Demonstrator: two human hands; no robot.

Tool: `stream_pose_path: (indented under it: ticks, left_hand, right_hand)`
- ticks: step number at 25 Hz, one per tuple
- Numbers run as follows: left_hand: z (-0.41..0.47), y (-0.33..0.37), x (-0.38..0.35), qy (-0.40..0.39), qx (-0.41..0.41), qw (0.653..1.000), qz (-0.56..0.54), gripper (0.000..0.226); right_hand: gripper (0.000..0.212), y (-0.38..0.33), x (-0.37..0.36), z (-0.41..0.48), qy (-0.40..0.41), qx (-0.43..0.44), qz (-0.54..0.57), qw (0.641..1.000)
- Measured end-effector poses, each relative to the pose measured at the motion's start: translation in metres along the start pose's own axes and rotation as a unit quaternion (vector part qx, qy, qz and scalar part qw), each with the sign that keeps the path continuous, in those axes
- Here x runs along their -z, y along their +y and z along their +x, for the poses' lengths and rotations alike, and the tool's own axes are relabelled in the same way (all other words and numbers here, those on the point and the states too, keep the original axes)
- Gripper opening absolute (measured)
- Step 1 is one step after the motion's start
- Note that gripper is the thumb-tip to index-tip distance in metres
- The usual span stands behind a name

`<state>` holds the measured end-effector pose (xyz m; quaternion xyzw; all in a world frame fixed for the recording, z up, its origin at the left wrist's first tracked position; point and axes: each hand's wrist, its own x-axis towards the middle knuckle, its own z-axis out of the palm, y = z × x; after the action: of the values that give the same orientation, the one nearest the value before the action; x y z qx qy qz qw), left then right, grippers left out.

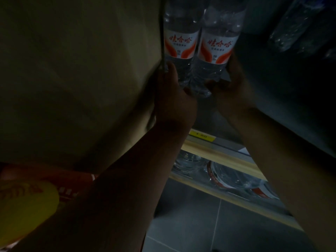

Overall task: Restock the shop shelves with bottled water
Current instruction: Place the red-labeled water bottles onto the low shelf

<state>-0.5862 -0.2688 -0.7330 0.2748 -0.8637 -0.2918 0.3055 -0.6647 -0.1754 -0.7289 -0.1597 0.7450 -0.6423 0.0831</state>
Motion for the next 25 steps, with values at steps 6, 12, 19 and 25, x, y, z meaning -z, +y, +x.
stream_pose_path:
  ticks: [6, 12, 19, 25]
  left_hand:
    - [0.020, -0.006, -0.009, -0.055, -0.012, 0.998, -0.041, 0.054]
    - [0.025, -0.010, -0.006, -0.078, -0.032, 0.996, 0.004, 0.060]
    - [-0.026, 0.014, 0.046, -0.168, -0.049, 0.981, 0.080, 0.055]
    - [-0.090, 0.023, 0.100, -0.205, -0.189, 0.953, 0.116, 0.057]
  right_hand:
    - [0.070, -0.002, 0.003, 0.011, 0.007, -0.010, -0.059, 0.998]
    - [0.061, 0.003, -0.002, 0.009, 0.048, -0.017, -0.060, 0.997]
    - [0.060, -0.017, 0.026, -0.052, -0.061, -0.056, -0.341, 0.936]
    - [0.063, -0.047, 0.064, -0.176, 0.020, -0.029, -0.450, 0.892]
